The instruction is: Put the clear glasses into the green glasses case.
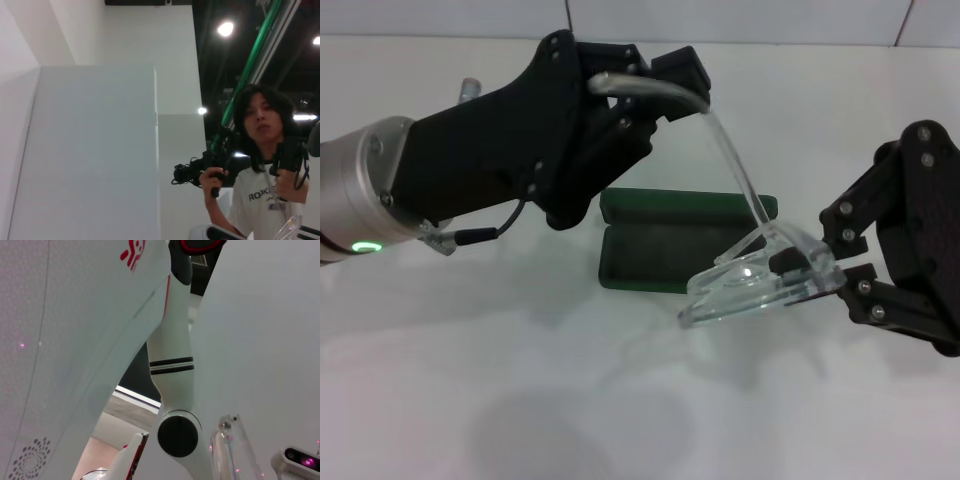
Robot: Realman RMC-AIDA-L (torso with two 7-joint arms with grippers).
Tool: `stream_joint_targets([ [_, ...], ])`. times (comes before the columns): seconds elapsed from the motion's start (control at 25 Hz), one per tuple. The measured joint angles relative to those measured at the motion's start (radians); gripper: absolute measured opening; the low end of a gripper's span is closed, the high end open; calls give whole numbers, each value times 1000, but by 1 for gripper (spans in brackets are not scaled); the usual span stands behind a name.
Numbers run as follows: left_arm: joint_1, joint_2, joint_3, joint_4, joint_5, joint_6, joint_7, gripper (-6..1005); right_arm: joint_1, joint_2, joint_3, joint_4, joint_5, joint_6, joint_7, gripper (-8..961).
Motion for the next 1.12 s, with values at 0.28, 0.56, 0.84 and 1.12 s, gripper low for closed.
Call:
stream_joint_targets([
  [0.28,6,2,20,1,5,6,0,54,-1,0,5,3,1,-3,-1,47],
  [0.56,20,2,13,-10,-9,-12,32,54,0,-2,5,4,1,-3,-3,47],
  [0.84,19,1,-22,-24,-10,-91,59,54,2,-2,0,4,1,-6,-10,47],
  [1.12,-8,-4,35,-18,-24,-64,59,54,0,0,1,4,1,-2,-12,47],
])
